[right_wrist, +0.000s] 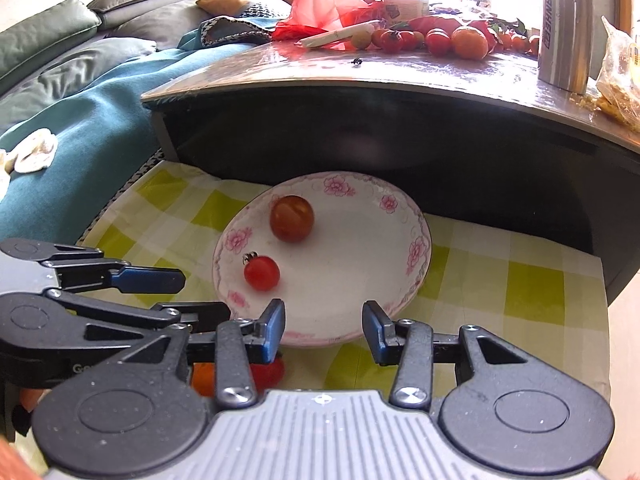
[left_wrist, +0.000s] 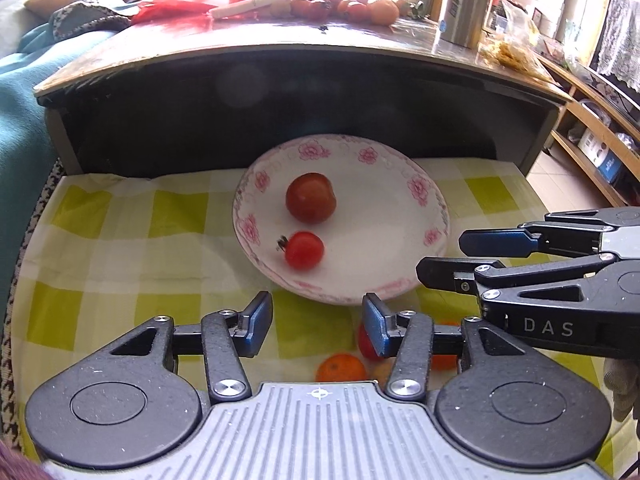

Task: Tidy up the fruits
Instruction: 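Grasp a small orange with the right tool while the left tool grasps another orange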

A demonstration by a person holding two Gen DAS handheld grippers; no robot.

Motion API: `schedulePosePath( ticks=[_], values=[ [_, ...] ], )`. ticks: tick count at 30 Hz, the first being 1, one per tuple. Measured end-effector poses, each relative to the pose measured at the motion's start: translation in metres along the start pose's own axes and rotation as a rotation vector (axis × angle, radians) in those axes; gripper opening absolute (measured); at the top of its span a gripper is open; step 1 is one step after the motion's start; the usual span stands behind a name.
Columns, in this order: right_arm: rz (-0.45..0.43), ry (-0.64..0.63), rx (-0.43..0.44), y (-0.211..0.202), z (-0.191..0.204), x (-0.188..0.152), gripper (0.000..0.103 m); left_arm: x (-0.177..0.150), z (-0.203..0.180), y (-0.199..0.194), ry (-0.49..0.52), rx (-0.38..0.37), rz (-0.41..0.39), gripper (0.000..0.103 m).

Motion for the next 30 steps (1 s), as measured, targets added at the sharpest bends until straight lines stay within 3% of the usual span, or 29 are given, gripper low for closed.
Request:
schedulePosePath(
  ticks=[15,23,30],
  values=[
    [0.105,-0.085,0.027,-0.012,0.008,-0.048,0.049,-0.062,-0.01,-0.027,0.024,-0.037,0.104,0.062],
    [0.166,-0.109,0.014,0.008,0.015,-0.057,0.049,-0.072,-0.007,-0.018,0.047,-0.045,0.115,0.062],
    [0.178,-0.081,-0.005,0.019,0.009,-0.057,0.048,-0.072,-0.01,-0.007,0.085,-0.054,0.105,0.057]
  ],
)
Point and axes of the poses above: each gripper's, at about its wrist camera, not at the fingertips, and y roughly the way its jaws point, z to its left, x to its top, the point moved 9 cm from there along y, roughly the way its jaws point, and after that the axes turned 5 degrees about x, right-handed, at the moved point
